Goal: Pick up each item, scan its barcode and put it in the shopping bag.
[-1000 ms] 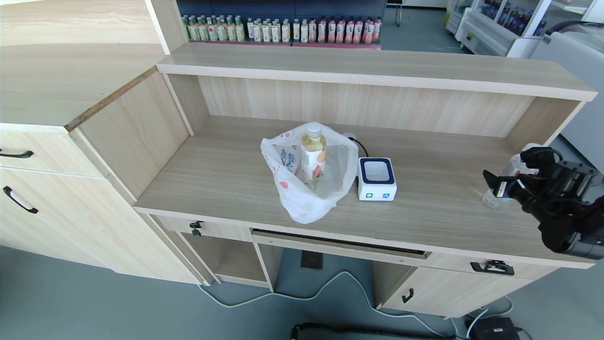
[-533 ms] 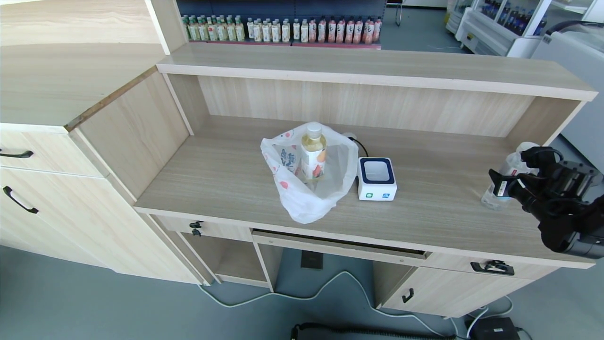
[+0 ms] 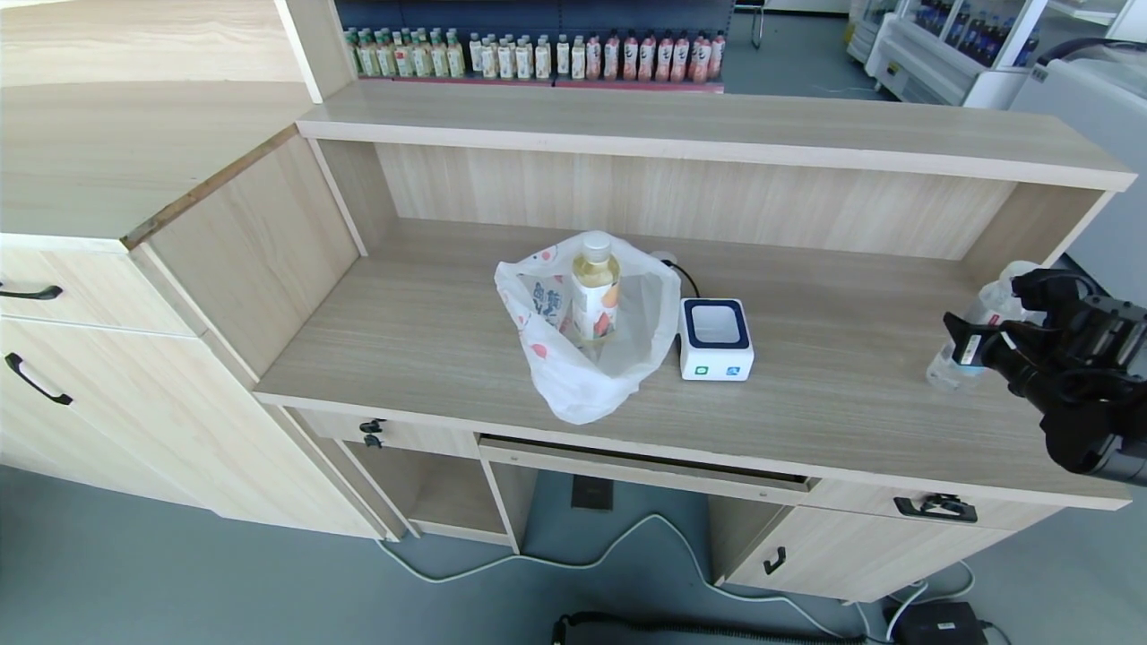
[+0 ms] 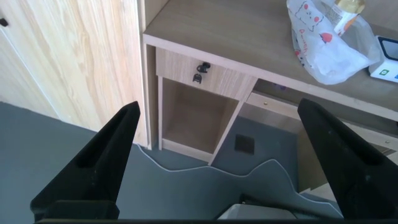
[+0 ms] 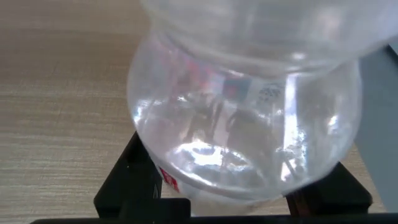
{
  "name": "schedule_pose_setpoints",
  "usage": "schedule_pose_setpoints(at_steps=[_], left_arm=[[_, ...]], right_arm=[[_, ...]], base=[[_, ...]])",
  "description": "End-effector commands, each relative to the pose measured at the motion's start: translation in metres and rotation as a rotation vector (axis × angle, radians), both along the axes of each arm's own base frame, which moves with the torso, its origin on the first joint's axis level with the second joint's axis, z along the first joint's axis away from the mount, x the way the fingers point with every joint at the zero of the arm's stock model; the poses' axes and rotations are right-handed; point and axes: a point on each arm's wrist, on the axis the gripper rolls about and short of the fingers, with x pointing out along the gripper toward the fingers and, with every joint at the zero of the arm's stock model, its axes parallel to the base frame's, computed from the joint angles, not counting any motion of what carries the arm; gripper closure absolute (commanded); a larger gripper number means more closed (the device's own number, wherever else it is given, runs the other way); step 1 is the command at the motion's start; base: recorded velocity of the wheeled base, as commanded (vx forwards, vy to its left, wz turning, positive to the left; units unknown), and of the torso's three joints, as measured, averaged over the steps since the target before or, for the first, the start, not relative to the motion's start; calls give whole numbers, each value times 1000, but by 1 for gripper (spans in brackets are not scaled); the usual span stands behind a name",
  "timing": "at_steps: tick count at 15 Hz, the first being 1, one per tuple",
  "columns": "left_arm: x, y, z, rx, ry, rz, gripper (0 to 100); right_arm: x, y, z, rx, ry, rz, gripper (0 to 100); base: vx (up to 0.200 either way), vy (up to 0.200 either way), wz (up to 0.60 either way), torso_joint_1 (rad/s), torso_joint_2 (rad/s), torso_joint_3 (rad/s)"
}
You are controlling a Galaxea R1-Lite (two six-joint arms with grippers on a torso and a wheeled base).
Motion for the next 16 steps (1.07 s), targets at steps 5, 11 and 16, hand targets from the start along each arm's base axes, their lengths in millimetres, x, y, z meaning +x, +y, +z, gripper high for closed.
schedule_pose_setpoints(at_steps=[5, 11, 16], left_arm=[[0, 0, 0, 0, -1, 1, 0], [0, 0, 0, 0, -1, 1, 0], [0, 0, 0, 0, -1, 1, 0]], right_arm=[[-119, 60, 154, 278, 35, 352, 100], [-222, 166, 184, 402, 72, 1102, 100], [-256, 203, 193, 453, 102, 1375, 100]], base=[[0, 0, 0, 0, 0, 0], [0, 0, 0, 0, 0, 0], [0, 0, 0, 0, 0, 0]])
